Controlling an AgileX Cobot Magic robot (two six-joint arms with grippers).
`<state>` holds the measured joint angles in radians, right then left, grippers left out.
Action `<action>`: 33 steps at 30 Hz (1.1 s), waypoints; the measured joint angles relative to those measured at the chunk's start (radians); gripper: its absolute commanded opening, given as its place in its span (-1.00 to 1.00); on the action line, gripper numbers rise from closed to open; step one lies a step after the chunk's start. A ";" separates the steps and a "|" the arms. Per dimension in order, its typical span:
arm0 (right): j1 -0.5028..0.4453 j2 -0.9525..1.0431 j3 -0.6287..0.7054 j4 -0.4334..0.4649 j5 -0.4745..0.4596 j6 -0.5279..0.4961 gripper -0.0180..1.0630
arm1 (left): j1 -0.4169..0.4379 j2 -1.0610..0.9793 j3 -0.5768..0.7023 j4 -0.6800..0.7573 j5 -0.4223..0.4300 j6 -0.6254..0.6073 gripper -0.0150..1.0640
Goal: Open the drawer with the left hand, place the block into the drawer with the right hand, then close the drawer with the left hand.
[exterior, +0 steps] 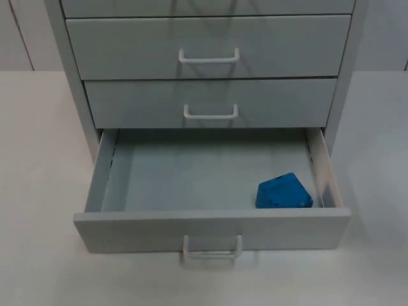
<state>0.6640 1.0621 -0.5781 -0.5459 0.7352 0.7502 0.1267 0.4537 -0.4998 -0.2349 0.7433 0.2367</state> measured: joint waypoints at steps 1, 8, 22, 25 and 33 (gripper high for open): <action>-0.070 -0.001 0.000 0.050 -0.051 -0.044 0.44 | 0.000 0.000 0.000 0.000 0.000 0.000 0.98; -0.366 -0.003 -0.004 0.245 -0.097 -0.274 0.44 | -0.029 0.000 0.000 0.000 -0.002 0.000 0.98; -0.532 -0.175 -0.061 0.267 0.138 -0.403 0.44 | -0.044 0.000 0.000 0.000 -0.002 0.000 0.98; -0.532 -0.211 -0.061 0.274 0.152 -0.417 0.44 | -0.044 0.000 0.000 0.000 -0.002 0.000 0.98; -0.532 -0.265 -0.061 0.338 0.155 -0.485 0.44 | -0.044 0.000 0.000 0.000 -0.002 0.000 0.98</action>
<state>0.1316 0.7967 -0.6395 -0.2077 0.8899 0.2652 0.0825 0.4537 -0.4998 -0.2349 0.7413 0.2367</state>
